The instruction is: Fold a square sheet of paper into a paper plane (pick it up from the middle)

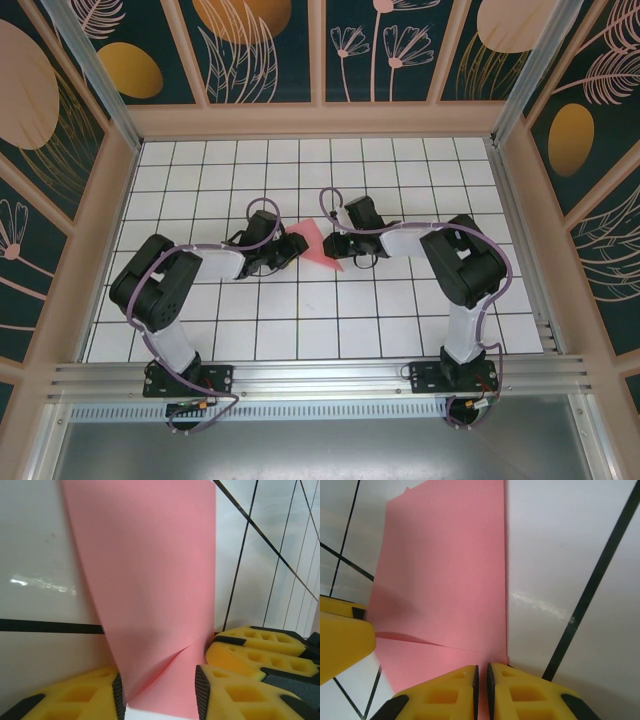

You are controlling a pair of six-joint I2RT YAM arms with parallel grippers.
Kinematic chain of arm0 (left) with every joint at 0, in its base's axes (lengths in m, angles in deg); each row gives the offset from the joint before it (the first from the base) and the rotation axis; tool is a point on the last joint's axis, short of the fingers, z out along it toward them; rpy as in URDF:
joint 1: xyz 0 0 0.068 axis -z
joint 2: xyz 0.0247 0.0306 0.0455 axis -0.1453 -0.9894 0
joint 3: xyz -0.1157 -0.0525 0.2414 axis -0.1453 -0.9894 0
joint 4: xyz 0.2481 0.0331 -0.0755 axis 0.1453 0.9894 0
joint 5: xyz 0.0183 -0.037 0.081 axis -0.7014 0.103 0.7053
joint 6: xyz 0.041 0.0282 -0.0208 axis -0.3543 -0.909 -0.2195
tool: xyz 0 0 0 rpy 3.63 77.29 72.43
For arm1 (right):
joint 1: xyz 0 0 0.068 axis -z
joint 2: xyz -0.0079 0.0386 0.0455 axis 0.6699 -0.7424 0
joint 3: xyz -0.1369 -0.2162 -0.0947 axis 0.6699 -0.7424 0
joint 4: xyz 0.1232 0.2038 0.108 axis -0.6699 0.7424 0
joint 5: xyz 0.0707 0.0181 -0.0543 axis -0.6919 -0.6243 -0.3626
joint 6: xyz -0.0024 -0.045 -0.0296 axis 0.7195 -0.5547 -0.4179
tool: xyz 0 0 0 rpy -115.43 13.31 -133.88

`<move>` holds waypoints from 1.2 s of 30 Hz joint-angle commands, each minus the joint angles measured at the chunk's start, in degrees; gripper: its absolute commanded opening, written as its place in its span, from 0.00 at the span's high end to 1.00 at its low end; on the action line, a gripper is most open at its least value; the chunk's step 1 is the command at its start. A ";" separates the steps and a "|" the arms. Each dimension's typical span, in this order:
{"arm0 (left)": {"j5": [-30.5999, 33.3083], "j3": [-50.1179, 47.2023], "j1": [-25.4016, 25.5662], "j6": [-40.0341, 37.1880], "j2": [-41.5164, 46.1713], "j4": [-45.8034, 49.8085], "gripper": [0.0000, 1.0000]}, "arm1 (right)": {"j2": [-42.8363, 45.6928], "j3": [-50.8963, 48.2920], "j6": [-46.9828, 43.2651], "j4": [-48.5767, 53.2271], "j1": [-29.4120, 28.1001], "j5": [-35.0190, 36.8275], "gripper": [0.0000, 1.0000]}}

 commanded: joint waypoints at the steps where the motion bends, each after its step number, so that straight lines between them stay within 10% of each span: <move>1: -3.51 0.58 0.31 1.20 -0.60 -4.71 0.61 | 0.69 -2.55 0.07 3.59 -0.41 -3.31 0.83; 15: -1.91 -0.84 0.32 2.37 0.46 -4.10 0.98 | 10.98 -7.85 4.27 -5.74 1.08 3.05 0.59; 36: -0.08 -0.66 0.39 4.01 4.34 0.62 0.98 | 14.66 -20.09 -28.80 -27.37 -12.22 13.99 0.49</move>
